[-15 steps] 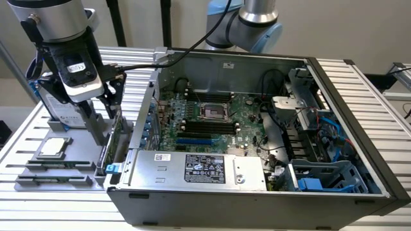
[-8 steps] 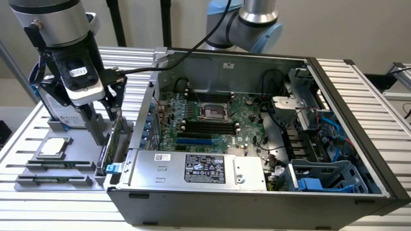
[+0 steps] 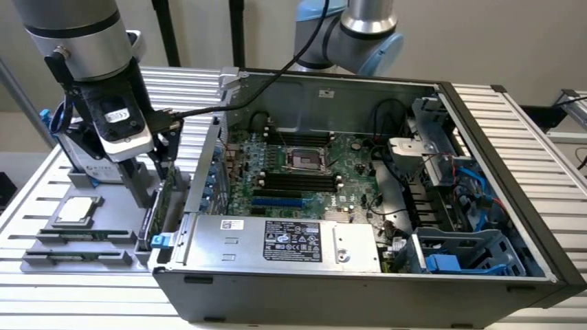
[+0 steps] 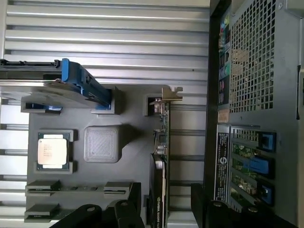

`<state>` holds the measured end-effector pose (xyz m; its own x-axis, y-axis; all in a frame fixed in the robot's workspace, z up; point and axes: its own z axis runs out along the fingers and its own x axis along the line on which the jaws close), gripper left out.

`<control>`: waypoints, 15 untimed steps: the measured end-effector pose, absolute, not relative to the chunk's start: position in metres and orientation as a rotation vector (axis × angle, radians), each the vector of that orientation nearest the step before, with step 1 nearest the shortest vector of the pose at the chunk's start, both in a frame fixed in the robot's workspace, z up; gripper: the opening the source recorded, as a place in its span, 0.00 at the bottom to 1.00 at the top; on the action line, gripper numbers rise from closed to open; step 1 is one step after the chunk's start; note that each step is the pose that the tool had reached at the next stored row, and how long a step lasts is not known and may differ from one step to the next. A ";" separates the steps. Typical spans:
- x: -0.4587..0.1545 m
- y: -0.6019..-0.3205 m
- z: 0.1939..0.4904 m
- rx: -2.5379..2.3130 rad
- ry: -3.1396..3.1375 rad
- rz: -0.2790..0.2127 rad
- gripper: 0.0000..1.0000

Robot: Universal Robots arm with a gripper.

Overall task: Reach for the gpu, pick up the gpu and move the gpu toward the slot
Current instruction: 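Pick up the gpu and move the gpu toward the slot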

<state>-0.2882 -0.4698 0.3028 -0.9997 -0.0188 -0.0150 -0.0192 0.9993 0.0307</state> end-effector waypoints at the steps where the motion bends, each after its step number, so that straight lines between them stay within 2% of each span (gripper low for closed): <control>1: -0.288 -0.470 0.301 -0.030 3.126 0.048 0.54; 15: -0.288 -0.470 0.292 -0.030 3.130 0.048 0.54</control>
